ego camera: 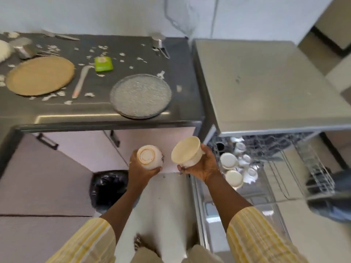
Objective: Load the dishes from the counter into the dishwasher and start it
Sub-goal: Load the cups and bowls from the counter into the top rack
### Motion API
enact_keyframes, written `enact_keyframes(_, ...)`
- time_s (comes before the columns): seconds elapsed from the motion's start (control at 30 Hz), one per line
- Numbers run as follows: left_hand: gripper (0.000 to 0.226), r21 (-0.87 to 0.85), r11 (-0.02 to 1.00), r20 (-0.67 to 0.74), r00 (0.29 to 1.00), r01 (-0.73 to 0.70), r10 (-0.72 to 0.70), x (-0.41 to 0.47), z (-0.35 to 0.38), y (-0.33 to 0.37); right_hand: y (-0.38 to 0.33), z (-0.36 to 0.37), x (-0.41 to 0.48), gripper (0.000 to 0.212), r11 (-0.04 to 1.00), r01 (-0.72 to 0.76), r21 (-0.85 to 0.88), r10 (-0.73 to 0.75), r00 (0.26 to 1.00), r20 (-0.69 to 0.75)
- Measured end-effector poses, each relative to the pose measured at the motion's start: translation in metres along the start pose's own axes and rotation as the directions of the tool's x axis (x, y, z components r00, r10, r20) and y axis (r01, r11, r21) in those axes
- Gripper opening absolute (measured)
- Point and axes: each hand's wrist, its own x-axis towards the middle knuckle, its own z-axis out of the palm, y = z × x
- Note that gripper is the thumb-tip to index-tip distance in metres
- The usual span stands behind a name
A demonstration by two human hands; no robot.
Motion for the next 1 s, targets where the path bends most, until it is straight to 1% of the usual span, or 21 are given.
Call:
enact_keyframes(0.07,0.088,-0.037,0.999,0.081,0.996,0.023,-0.02,-0.013,0.037,0.004,-0.016,-0.037,-0.014,0.087,0.997,-0.013,0.081,0.016,0.999,-0.039)
enact_keyframes(0.1,0.088,-0.039,0.999,0.126,0.992,0.029,-0.024,-0.018,0.059,0.008,-0.025,-0.059,-0.023,0.09,0.993,0.004,0.119,0.003,0.998,-0.06)
enact_keyframes(0.2,0.089,-0.022,1.0,0.263,0.965,-0.01,0.015,-0.033,0.131,0.024,-0.058,-0.129,-0.045,0.087,0.965,0.097,0.244,-0.08,0.994,-0.078)
enact_keyframes(0.27,0.092,-0.029,0.998,0.353,0.934,-0.051,0.058,-0.04,0.175,0.039,-0.08,-0.167,-0.059,0.082,0.944,0.16,0.289,-0.136,0.986,-0.1)
enact_keyframes(0.33,0.094,-0.038,0.993,0.441,0.89,-0.114,0.119,-0.042,0.216,0.052,-0.1,-0.2,-0.068,0.077,0.925,0.243,0.292,-0.201,0.965,-0.168)
enact_keyframes(0.4,0.092,-0.033,0.984,0.5,0.85,-0.174,0.167,-0.04,0.255,0.064,-0.118,-0.23,-0.071,0.064,0.894,0.311,0.322,-0.215,0.929,-0.301)
enact_keyframes(0.47,0.089,-0.013,0.975,0.526,0.828,-0.221,0.195,-0.035,0.294,0.075,-0.133,-0.26,-0.069,0.051,0.892,0.347,0.289,-0.184,0.864,-0.469)
enact_keyframes(0.5,0.088,0.013,0.973,0.532,0.825,-0.23,0.188,-0.031,0.313,0.079,-0.139,-0.272,-0.067,0.049,0.904,0.348,0.248,-0.17,0.825,-0.54)
enact_keyframes(0.6,0.085,0.105,0.957,0.551,0.817,-0.269,0.169,-0.016,0.367,0.085,-0.148,-0.295,-0.059,0.044,0.95,0.287,0.121,-0.13,0.718,-0.684)
enact_keyframes(0.63,0.086,0.138,0.951,0.567,0.81,-0.276,0.152,-0.01,0.383,0.086,-0.149,-0.299,-0.054,0.047,0.966,0.25,0.069,-0.118,0.661,-0.741)
enact_keyframes(0.7,0.089,0.199,0.936,0.603,0.789,-0.29,0.116,-0.001,0.413,0.088,-0.148,-0.31,-0.042,0.062,0.983,0.177,-0.053,-0.139,0.519,-0.843)
enact_keyframes(0.73,0.088,0.219,0.928,0.614,0.782,-0.301,0.108,0.003,0.427,0.086,-0.147,-0.315,-0.035,0.069,0.985,0.119,-0.125,-0.165,0.449,-0.878)
enact_keyframes(0.8,0.086,0.247,0.914,0.625,0.774,-0.322,0.104,0.012,0.451,0.081,-0.146,-0.321,-0.023,0.078,0.975,-0.003,-0.222,-0.207,0.345,-0.915)
enact_keyframes(0.83,0.086,0.267,0.901,0.632,0.768,-0.343,0.105,0.016,0.461,0.079,-0.146,-0.321,-0.018,0.079,0.965,-0.062,-0.255,-0.223,0.32,-0.921)
enact_keyframes(0.9,0.087,0.3,0.863,0.658,0.743,-0.407,0.121,0.024,0.478,0.075,-0.149,-0.324,-0.008,0.08,0.94,-0.139,-0.312,-0.262,0.293,-0.92)
enact_keyframes(1.0,0.096,0.334,0.804,0.705,0.697,-0.492,0.133,0.03,0.496,0.07,-0.156,-0.326,0.005,0.081,0.935,-0.166,-0.314,-0.261,0.281,-0.924)
